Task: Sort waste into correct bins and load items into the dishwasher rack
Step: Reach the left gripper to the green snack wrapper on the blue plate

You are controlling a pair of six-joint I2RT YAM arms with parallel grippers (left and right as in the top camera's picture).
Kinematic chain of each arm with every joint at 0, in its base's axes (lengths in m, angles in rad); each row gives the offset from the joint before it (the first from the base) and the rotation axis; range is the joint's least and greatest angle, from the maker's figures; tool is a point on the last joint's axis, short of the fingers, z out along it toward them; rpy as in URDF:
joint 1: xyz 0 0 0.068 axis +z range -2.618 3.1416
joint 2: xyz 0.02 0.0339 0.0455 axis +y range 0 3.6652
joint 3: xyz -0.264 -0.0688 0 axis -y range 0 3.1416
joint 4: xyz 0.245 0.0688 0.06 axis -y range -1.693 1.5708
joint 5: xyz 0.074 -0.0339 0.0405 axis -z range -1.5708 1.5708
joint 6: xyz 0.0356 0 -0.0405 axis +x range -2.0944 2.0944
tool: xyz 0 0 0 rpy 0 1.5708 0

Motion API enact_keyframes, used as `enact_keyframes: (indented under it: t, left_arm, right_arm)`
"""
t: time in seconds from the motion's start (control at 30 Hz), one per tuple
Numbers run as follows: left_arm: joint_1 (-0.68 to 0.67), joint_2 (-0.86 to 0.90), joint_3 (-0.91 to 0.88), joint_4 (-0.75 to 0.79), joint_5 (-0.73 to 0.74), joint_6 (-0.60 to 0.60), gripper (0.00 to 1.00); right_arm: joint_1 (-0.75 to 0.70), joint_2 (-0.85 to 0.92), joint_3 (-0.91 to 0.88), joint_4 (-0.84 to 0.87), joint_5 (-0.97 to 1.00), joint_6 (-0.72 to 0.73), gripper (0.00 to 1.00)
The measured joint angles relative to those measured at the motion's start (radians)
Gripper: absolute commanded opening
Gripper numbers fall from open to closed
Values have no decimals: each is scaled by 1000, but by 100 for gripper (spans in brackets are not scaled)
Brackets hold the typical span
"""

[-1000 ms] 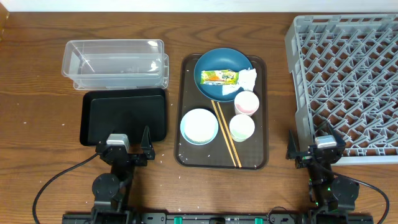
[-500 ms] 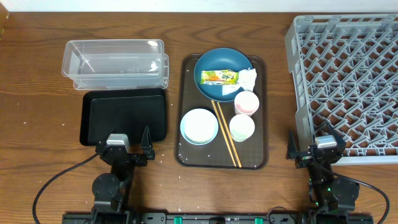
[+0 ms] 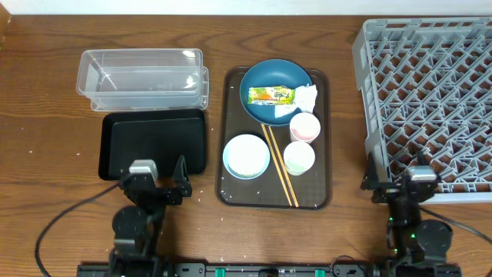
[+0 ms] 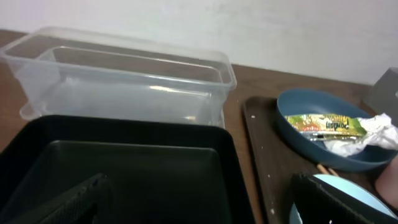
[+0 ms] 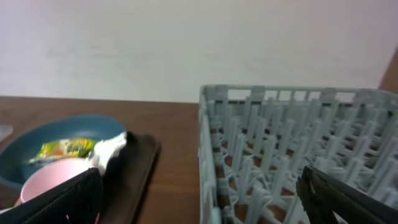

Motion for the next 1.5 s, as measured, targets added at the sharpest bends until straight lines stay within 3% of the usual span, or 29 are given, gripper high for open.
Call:
enact_keyframes:
  t: [0.2,0.4,0.53,0.67,0.93,1.1,1.3,1.5]
  left_arm:
    - [0,345,323,-222,20,-11,95]
    - [0,727,704,-610,50,-19,95]
    - [0,871,867,-723,61,-19,95]
    - [0,925,904,-607,98,-19,94]
    - [-58,1118,995,-368,125,25,93]
    - [-170,1336,1163,-341,128,218,93]
    - [-302,1546,1226,-253,133,479,94]
    - [-387,1712,1226,-159,138,576,93]
  right_arm:
    - [0,282,253,-115,25,11,99]
    - [0,643,568,-409,30,10,99]
    - [0,838,726,-555,29,-2,99]
    - [0,929,790,-590,21,0,99]
    - [0,941,801,-586,2,0,99]
    - [0,941,801,-586,-2,0,99]
    - [0,941,802,-586,-2,0,99]
    - [0,941,803,-587,-2,0,99]
